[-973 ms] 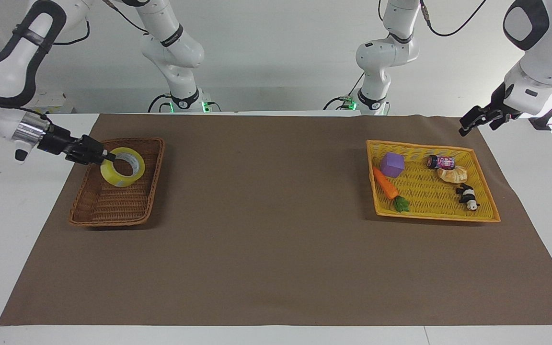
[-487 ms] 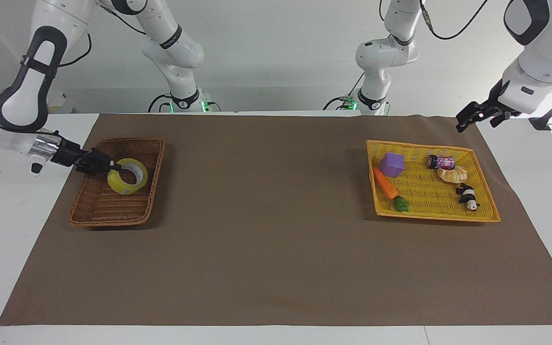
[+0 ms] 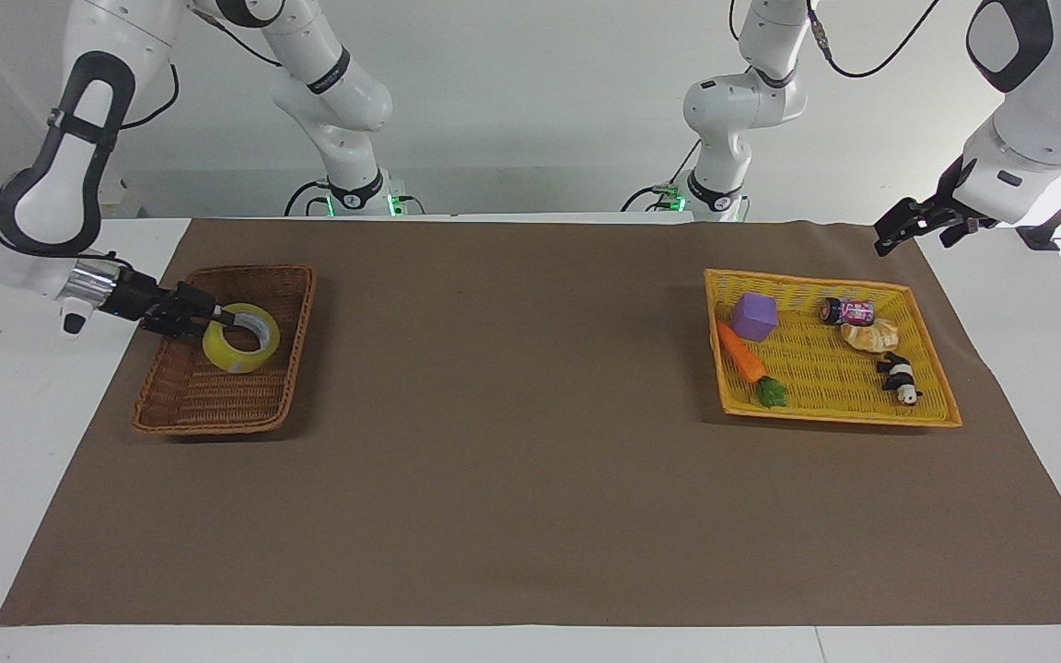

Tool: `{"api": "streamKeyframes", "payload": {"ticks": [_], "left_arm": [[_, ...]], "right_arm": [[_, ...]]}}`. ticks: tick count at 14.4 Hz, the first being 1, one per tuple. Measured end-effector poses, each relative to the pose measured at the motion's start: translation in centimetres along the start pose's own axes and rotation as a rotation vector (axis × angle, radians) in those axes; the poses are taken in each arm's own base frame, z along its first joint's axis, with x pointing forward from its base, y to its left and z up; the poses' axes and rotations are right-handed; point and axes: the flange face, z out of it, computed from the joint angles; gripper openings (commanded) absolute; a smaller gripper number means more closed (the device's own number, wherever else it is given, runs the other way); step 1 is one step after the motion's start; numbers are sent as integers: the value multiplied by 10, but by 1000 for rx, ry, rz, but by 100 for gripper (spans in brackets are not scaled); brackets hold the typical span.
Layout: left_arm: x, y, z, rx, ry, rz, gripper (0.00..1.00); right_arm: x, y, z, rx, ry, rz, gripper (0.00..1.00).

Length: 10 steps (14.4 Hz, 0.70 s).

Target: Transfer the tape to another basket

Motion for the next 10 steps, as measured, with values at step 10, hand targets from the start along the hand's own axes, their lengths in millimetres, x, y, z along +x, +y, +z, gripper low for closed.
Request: {"api": "streamKeyframes", "payload": {"ticks": [10], "left_arm": [[2,27,12,8,24,48,100]], "right_arm": [[32,-103,-73,-317,-46,-225,100]]}}
